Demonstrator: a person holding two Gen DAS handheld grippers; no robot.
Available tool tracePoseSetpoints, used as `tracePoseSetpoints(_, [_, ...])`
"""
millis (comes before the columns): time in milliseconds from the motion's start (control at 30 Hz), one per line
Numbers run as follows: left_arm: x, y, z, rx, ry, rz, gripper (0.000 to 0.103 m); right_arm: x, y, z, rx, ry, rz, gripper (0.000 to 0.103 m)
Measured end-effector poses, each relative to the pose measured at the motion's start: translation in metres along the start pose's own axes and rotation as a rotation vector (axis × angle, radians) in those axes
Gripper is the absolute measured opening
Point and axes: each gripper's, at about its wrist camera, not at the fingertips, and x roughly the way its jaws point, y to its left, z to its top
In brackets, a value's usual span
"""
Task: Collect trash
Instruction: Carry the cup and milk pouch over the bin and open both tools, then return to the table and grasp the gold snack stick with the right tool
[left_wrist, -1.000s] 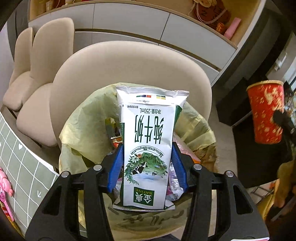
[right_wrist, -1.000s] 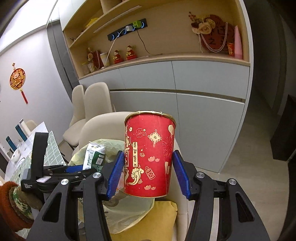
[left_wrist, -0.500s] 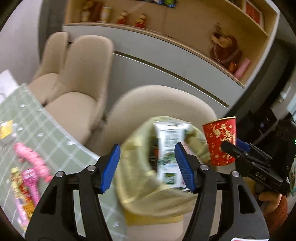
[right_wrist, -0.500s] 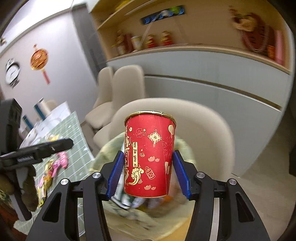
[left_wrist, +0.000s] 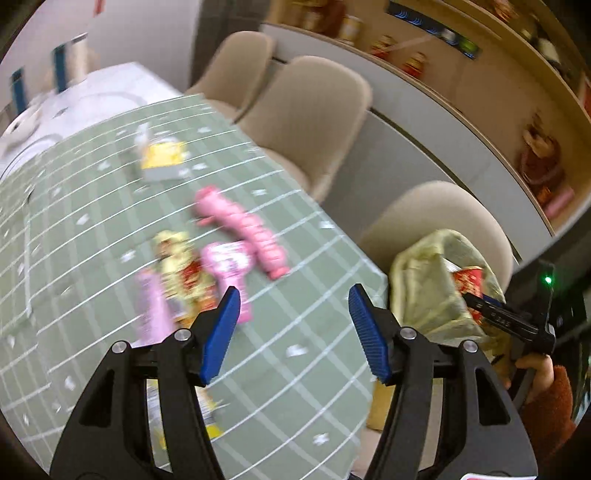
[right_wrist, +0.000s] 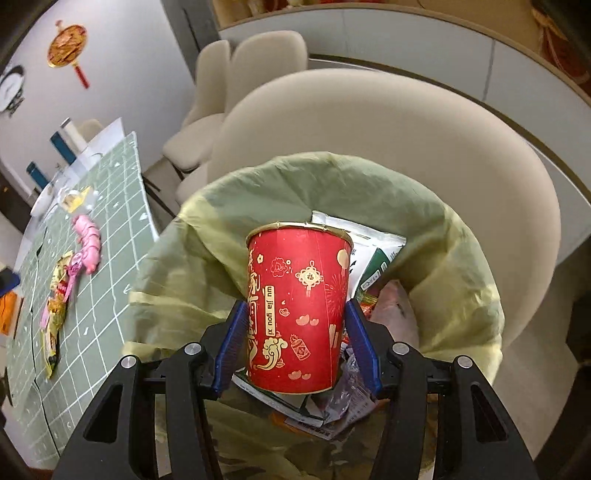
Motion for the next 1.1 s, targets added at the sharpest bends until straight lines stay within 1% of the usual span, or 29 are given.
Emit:
tracePoseSetpoints(67, [-0.008,0.019,-0.006,-0.026,-0.005,0.024,0.058,-0.003,0.004,-0.002,0.000,0.001,-0.002,0.053])
tracePoseSetpoints(133, [-0.014,0.029,-0.011,-0.041,-0.007,0.035,0.058,-0.010,0.009,-0.007,-0.023,-0.010,-0.014,0.055])
tracePoseSetpoints(400, [-0.039,0.087,-0.030,-0.096,-0.022,0.063,0.058,-0.057,0.048,-0.026,-0.047,-0.126,-0.095,0.055])
tracePoseSetpoints(533, [-0.048,0.117,-0.042,-0.121,-0.016,0.070,0.058,-0.076,0.066,-0.035,-0.032,-0.162,-0.120,0.055])
tracePoseSetpoints(600, [-0.052,0.132,-0.047,-0.139,-0.010,0.070,0.058,-0.082,0.077,-0.040,-0.015,-0.169,-0.103,0.055])
tracePoseSetpoints(633, [-0.054,0.139,-0.050,-0.143,-0.010,0.070,0.058,-0.085,0.084,-0.043,-0.015,-0.174,-0.081,0.055])
tracePoseSetpoints(800, [-0.058,0.169,-0.061,-0.150,0.003,0.080,0.058,-0.094,0.127,-0.059,-0.047,-0.208,-0.033,0.055])
tracePoseSetpoints(867, [-0.059,0.179,-0.064,-0.143,0.007,0.081,0.058,-0.092,0.142,-0.065,-0.059,-0.210,-0.027,0.056])
tracePoseSetpoints(933, [-0.059,0.187,-0.066,-0.132,0.005,0.082,0.058,-0.084,0.162,-0.069,-0.080,-0.185,-0.025,0.055])
tracePoseSetpoints(1100, [-0.057,0.202,-0.072,-0.142,0.000,0.067,0.058,-0.054,0.216,-0.075,-0.168,-0.126,0.038,0.055])
